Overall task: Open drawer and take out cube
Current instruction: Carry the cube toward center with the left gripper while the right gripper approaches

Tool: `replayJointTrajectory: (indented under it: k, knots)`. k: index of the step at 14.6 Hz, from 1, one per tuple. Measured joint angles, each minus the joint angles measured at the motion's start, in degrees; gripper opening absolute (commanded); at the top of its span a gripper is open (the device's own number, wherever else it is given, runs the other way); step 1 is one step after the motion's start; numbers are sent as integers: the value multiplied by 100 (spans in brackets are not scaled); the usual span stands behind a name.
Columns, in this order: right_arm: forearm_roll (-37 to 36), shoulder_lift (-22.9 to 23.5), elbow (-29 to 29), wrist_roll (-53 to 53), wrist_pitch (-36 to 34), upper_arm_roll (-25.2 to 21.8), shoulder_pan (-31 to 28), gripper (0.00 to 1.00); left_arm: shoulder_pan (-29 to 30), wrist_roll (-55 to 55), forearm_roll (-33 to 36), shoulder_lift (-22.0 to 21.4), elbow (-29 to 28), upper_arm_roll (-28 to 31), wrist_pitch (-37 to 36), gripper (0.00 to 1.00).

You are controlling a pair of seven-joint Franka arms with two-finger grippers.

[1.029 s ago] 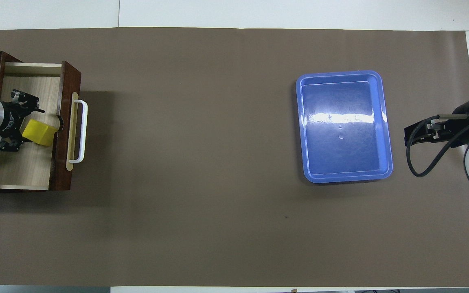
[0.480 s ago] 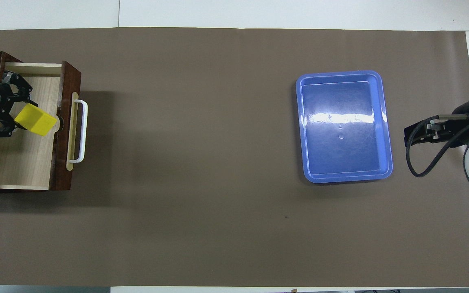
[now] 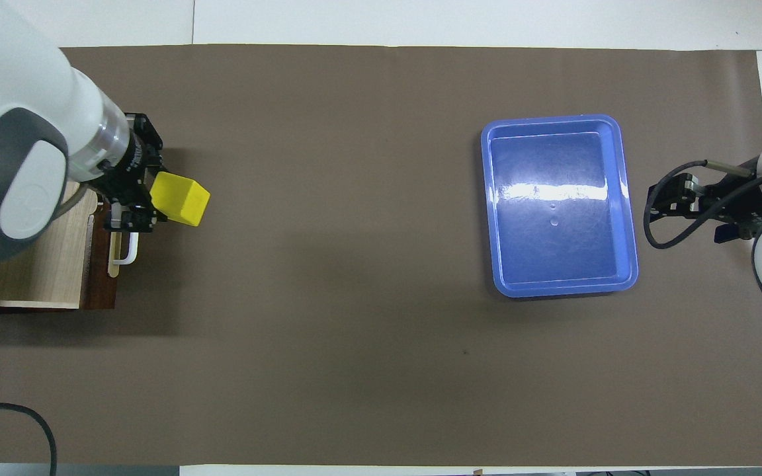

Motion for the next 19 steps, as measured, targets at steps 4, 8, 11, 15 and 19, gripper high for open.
replayJointTrajectory:
  k: [4, 8, 11, 15, 19]
  knots:
    - [799, 361, 188, 2217, 123, 29, 27, 99, -612, -1135, -227, -39, -227, -12, 553, 0]
    - [1677, 784, 217, 3963, 497, 73, 250, 99, -997, -1452, -261, -242, -970, -16, 1207, 0]
    - [2282, 1046, 224, 4821, 835, 77, 465, 99, -1020, -1480, -262, -265, -1106, 1, 1270, 0]
    - [2926, 1304, 159, 5845, 1308, 83, 896, 99, -1202, -1585, -269, -267, -1228, -1, 1394, 0]
    - [3334, 1314, 62, 6507, 1560, 92, 1244, 99, -1248, -1662, -269, -268, -1280, 11, 1510, 0]
